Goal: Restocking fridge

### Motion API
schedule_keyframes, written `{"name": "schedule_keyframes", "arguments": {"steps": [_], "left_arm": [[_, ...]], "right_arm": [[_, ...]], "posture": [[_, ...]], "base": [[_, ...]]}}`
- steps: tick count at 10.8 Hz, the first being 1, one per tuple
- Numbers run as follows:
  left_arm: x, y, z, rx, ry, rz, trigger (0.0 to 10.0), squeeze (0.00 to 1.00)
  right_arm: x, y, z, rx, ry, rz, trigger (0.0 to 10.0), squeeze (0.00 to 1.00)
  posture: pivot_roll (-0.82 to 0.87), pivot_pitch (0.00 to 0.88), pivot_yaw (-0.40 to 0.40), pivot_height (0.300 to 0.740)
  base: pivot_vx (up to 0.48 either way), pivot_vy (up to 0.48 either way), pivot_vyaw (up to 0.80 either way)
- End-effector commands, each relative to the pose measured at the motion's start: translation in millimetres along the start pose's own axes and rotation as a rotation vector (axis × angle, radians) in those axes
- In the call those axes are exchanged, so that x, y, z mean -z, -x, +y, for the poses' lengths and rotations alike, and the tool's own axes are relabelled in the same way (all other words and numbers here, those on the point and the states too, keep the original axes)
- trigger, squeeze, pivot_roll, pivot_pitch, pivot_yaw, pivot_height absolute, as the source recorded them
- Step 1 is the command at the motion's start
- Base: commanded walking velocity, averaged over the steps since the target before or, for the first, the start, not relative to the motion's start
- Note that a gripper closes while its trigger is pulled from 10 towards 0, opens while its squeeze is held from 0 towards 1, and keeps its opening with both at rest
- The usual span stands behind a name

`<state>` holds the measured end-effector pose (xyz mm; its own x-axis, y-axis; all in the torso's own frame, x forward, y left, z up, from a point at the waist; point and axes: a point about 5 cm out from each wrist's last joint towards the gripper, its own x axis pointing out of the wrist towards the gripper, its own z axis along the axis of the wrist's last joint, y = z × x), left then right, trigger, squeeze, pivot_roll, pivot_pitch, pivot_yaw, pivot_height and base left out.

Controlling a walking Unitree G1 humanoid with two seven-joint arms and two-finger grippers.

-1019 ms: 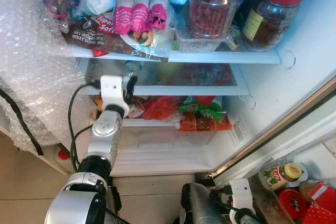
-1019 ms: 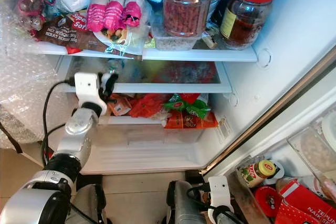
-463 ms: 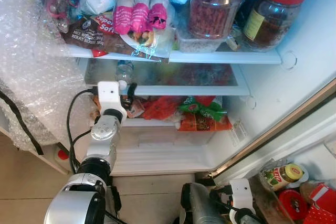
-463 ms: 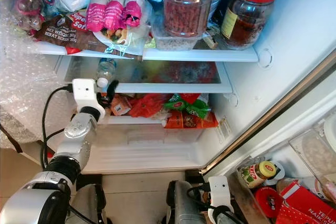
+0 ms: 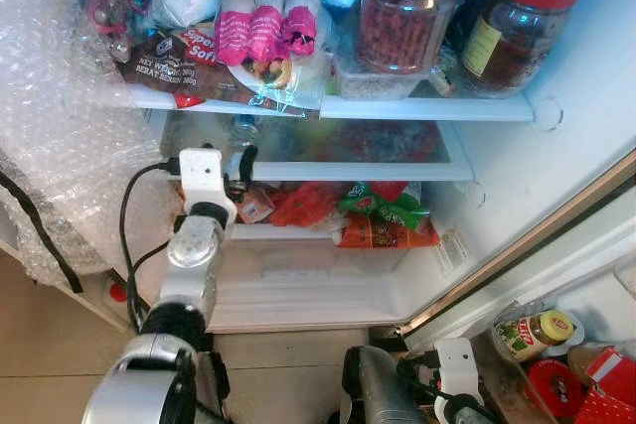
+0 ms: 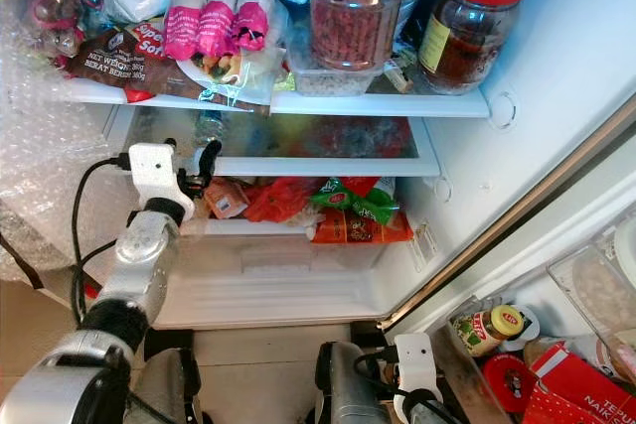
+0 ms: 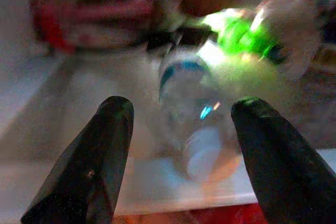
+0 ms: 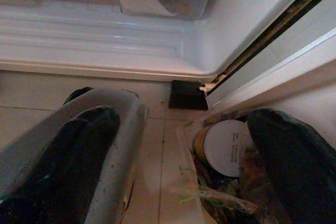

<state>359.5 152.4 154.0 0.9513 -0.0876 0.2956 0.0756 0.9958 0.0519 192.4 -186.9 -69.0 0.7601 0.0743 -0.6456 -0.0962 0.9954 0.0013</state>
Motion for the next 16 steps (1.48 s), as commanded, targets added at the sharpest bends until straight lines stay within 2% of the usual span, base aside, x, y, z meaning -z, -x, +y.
{"name": "schedule_keyframes", "arguments": {"steps": [1, 4, 5, 7, 8, 11, 16], "left_arm": [[-5, 1.8, -8.0, 0.049, -0.036, -0.043, 10.0, 0.0], [-11, 21.1, -27.7, 0.188, -0.126, -0.102, 10.0, 0.0], [4, 41.1, -27.9, 0.211, -0.132, -0.028, 10.0, 0.0], [5, 52.2, -23.8, 0.211, -0.14, -0.021, 10.0, 0.0], [2, 59.9, -24.7, 0.235, -0.172, -0.03, 10.0, 0.0], [3, 71.5, -26.9, 0.258, -0.226, -0.013, 10.0, 0.0], [6, 74.0, -22.0, 0.239, -0.219, 0.036, 10.0, 0.0]], "right_arm": [[58, 22.5, 6.8, -0.008, -0.007, 0.255, 10.0, 0.0], [58, 22.7, 6.8, -0.007, -0.006, 0.255, 10.0, 0.0], [58, 22.8, 6.8, -0.009, -0.004, 0.256, 10.0, 0.0], [58, 23.1, 6.7, -0.011, -0.001, 0.256, 10.0, 0.0], [59, 23.2, 6.2, -0.01, 0.001, 0.256, 10.0, 0.0], [58, 23.1, 5.1, -0.009, 0.003, 0.256, 10.0, 0.0], [58, 23.0, 5.2, -0.008, 0.0, 0.257, 10.0, 0.0]], "posture": [[-0.12, 0.201, -0.061, 0.585], [-0.12, 0.191, -0.057, 0.585], [-0.12, 0.188, -0.055, 0.585], [-0.12, 0.177, -0.055, 0.585], [-0.11, 0.176, -0.054, 0.585], [-0.12, 0.189, -0.06, 0.585], [-0.12, 0.206, -0.06, 0.585]], "base": [[0.0, 0.0, 0.0], [0.0, 0.0, 0.0], [0.0, 0.0, 0.0], [0.0, 0.0, 0.0], [0.0, 0.0, 0.0], [0.0, 0.0, 0.0], [0.0, 0.0, 0.0]]}}
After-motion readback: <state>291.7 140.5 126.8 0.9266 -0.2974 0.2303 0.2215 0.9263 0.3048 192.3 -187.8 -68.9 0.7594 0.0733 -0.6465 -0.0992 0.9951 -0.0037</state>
